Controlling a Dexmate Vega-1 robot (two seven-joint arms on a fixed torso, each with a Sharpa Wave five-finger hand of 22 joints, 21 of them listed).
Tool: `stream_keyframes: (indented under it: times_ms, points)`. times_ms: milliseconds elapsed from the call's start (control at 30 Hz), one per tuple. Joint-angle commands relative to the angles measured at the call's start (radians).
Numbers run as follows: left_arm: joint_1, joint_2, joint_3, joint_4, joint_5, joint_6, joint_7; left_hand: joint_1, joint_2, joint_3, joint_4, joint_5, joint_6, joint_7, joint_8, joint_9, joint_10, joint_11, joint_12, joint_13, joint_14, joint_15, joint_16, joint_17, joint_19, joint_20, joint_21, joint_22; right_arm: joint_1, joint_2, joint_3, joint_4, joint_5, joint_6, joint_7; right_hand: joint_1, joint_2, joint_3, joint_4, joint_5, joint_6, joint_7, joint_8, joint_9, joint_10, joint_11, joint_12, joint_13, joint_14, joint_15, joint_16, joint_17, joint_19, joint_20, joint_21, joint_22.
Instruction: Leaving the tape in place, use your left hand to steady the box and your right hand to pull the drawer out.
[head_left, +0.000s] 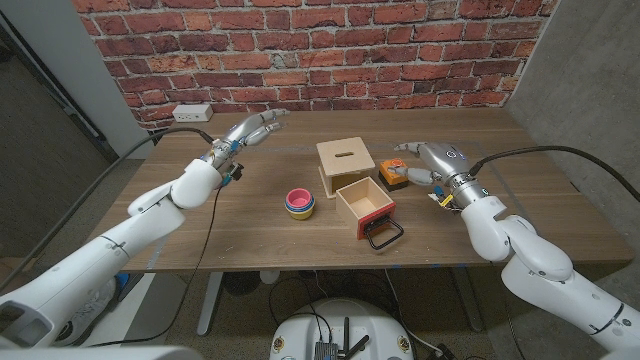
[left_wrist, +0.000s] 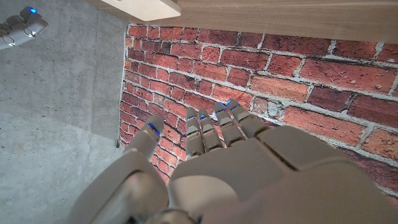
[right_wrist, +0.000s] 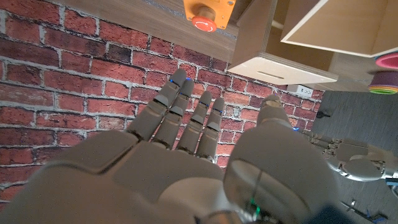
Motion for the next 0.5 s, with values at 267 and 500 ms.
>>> stream_keyframes:
  times_ms: [267, 500]
  points:
    - [0.031, -0.090, -0.022, 0.062, -0.131, 0.006, 0.070, 0.020, 0.053, -0.006, -0.021, -0.009, -0.018, 0.012, -0.003, 0.005, -0.021, 0.017, -0.002, 0.003, -0.022, -0.032, 0.000, 0.005, 0.015, -0.106, 0.004, 0.002, 0.116, 0.067, -0.042, 0.111, 0.275, 0.053, -0.144, -0.026, 0.005, -0.007, -0.002, 0.000, -0.034, 0.006, -0.012, -0.002, -0.031, 0.008, 0.002, 0.000, -0.030, -0.068, -0.012, -0.005, -0.010, -0.001, -0.004, 0.000]
    - [0.030, -0.106, -0.017, 0.068, -0.161, 0.011, 0.073, 0.027, 0.059, -0.023, -0.035, -0.012, -0.072, 0.009, -0.008, 0.005, -0.073, 0.025, -0.007, 0.003, -0.063, -0.020, 0.000, 0.007, 0.004, -0.097, 0.000, 0.003, 0.160, 0.083, -0.056, 0.163, 0.369, 0.106, -0.163, -0.038, 0.010, -0.007, -0.004, 0.000, -0.067, -0.002, -0.019, -0.004, -0.065, 0.018, -0.003, -0.004, -0.062, -0.054, -0.022, -0.013, -0.023, -0.002, -0.009, -0.001]
